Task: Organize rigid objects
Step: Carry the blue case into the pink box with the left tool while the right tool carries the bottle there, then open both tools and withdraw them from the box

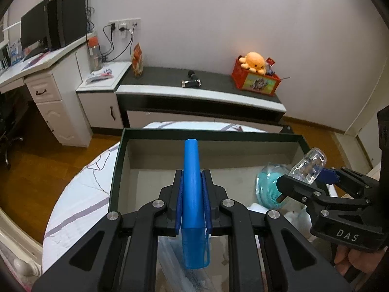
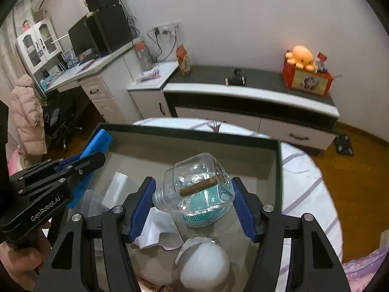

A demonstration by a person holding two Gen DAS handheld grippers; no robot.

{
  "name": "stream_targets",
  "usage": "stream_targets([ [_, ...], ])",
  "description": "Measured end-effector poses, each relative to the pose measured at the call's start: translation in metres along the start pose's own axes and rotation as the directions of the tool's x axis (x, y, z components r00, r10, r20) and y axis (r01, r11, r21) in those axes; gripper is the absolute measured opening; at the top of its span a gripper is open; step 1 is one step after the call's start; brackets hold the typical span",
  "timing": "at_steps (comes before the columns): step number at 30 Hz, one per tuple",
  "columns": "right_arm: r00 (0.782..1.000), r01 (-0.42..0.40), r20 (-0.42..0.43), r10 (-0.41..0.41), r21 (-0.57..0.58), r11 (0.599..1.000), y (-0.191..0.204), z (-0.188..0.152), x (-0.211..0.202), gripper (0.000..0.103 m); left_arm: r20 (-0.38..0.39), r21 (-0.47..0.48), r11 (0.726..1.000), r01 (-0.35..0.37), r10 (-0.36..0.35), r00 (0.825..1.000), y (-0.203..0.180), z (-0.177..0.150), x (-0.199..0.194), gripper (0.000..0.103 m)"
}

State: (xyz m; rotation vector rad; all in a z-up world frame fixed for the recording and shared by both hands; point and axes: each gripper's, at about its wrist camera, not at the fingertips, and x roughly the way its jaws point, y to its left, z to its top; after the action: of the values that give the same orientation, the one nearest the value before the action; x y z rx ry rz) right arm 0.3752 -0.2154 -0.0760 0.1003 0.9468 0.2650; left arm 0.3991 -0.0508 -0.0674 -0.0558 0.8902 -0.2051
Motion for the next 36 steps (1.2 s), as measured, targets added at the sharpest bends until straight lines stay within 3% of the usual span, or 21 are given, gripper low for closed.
stream_targets([
  [2,1.000,-0.011,-0.004,0.011,0.012,1.000,-0.002,-0.002,0.001,0.065,0.001,0.007,1.000,-0.013,0.013,1.000,-0.001,-0.002,0.000,0.016],
  [3,1.000,-0.013,-0.011,0.014,0.015,1.000,-0.002,-0.003,0.001,0.065,0.000,0.011,1.000,-0.015,0.015,1.000,-0.002,-0.003,-0.001,0.022],
  [4,1.000,-0.015,-0.017,0.015,0.012,1.000,-0.002,-0.003,0.002,0.066,0.001,0.012,1.000,-0.018,0.018,1.000,-0.003,-0.004,-0.003,0.041],
  [5,1.000,-0.015,-0.017,0.015,0.008,1.000,-0.001,-0.004,0.001,0.076,0.011,0.014,1.000,-0.022,0.022,1.000,-0.003,-0.004,-0.006,0.054],
  [6,1.000,-0.013,-0.012,0.013,0.007,1.000,-0.001,-0.004,-0.001,0.084,0.034,0.017,0.999,-0.028,0.028,0.999,-0.004,-0.006,-0.012,0.078],
  [8,1.000,-0.013,-0.007,0.013,0.013,1.000,-0.003,-0.006,-0.005,0.085,0.090,0.024,0.997,-0.073,0.071,0.993,-0.004,-0.009,-0.026,0.089],
  [10,1.000,-0.013,-0.001,0.013,0.028,1.000,-0.002,-0.008,-0.010,0.086,0.115,0.022,0.998,-0.067,0.064,0.991,-0.003,-0.012,-0.038,0.098],
  [12,1.000,-0.008,0.013,0.008,0.049,0.999,-0.005,-0.011,-0.017,0.093,0.129,0.015,0.998,-0.067,0.064,0.990,-0.002,-0.015,-0.049,0.101],
  [22,0.987,0.022,0.157,-0.034,0.077,0.997,0.010,-0.045,-0.085,0.093,0.236,0.001,0.995,-0.104,0.101,0.967,-0.005,-0.058,-0.123,0.103],
  [30,0.962,0.021,0.271,-0.041,0.076,0.997,0.041,-0.099,-0.152,0.093,0.317,0.011,0.995,-0.095,0.086,0.945,-0.018,-0.101,-0.189,0.103],
  [36,0.944,0.015,0.327,-0.051,0.110,0.994,0.052,-0.145,-0.186,0.093,0.320,0.041,0.995,-0.092,0.074,0.945,-0.032,-0.134,-0.219,0.103],
])
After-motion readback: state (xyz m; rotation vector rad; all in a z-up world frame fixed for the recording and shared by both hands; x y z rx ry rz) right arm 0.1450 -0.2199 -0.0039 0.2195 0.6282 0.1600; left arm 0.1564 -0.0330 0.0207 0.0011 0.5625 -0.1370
